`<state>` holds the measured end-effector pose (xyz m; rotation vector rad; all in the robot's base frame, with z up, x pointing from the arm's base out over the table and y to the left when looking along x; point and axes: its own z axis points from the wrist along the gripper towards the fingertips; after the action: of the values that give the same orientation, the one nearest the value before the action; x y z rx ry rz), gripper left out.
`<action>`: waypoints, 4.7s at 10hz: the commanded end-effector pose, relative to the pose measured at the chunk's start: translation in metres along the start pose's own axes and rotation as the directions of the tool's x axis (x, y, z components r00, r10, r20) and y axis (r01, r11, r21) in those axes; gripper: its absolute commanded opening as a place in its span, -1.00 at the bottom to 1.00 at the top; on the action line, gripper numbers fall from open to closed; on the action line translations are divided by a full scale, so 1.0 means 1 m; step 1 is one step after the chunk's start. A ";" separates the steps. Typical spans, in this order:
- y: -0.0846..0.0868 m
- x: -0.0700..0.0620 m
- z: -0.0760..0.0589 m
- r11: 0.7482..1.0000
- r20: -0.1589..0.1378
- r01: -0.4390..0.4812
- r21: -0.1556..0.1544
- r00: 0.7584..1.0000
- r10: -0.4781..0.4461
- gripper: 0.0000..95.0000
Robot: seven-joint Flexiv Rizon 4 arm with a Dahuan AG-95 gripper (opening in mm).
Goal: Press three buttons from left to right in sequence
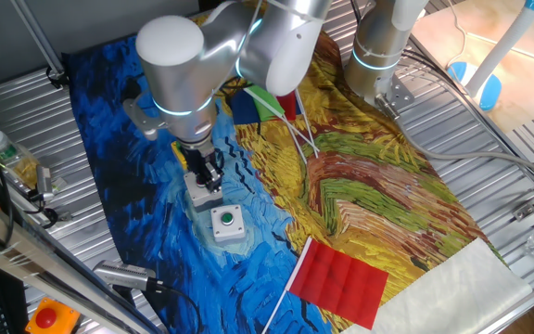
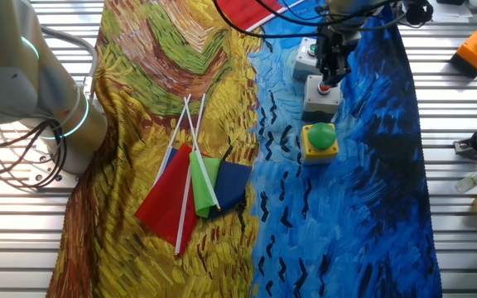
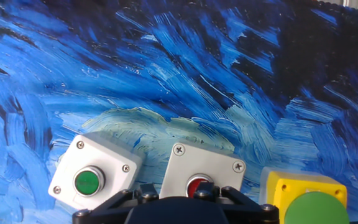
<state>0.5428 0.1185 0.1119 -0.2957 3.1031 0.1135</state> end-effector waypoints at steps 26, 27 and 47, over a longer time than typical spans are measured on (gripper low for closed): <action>0.081 -0.022 0.001 0.994 0.011 -0.107 -0.016 0.994 0.107 -0.20; 0.081 -0.022 0.001 0.994 0.011 -0.106 -0.016 0.994 0.106 -0.20; 0.081 -0.022 0.001 0.999 0.024 -0.037 0.030 0.999 0.037 -0.20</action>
<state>0.5500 0.2029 0.1168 -0.2349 3.0854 0.0727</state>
